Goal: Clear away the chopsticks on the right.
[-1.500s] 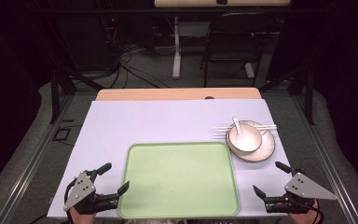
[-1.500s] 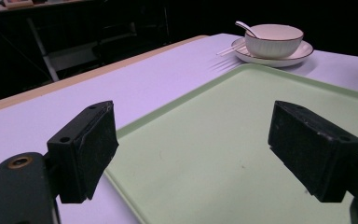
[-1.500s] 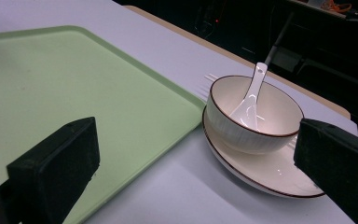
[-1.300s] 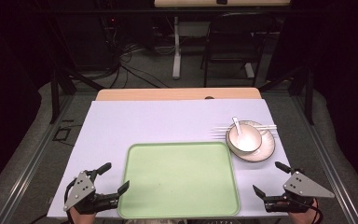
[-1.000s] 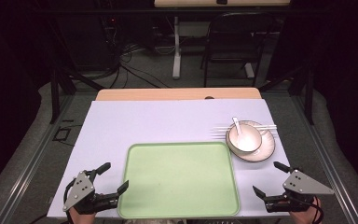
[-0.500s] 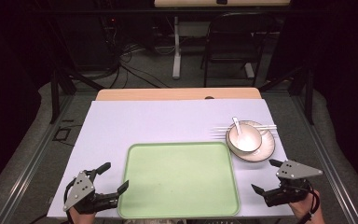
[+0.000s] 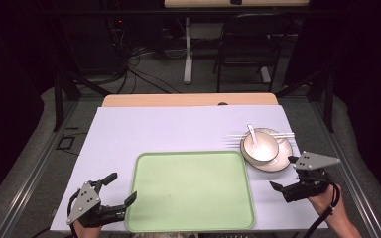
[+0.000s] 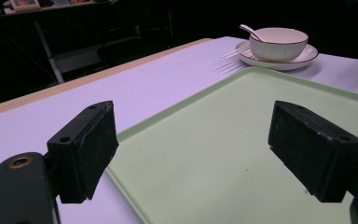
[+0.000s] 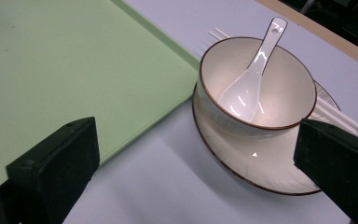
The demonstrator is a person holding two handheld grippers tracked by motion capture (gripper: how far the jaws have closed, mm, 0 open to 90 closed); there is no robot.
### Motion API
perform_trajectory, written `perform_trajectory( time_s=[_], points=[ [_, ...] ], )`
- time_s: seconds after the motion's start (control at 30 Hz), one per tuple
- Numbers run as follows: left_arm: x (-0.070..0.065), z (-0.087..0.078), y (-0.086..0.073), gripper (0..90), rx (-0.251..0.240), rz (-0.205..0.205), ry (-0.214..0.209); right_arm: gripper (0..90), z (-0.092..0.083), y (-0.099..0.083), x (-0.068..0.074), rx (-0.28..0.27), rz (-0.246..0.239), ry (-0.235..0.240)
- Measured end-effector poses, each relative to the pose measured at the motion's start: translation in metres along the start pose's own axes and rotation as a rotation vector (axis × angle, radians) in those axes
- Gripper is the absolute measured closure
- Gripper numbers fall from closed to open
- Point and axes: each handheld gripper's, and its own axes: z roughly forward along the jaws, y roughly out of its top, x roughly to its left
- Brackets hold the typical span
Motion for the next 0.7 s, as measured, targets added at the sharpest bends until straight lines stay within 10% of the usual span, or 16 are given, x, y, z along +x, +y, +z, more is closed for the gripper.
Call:
perform_trajectory(
  time_s=[0.7],
  points=[
    [0.0, 0.0, 0.0, 15.5, -0.001, -0.003, -0.001, 0.0, 0.025, 0.053, -0.061, 0.122, -0.028, 0.019]
  ],
)
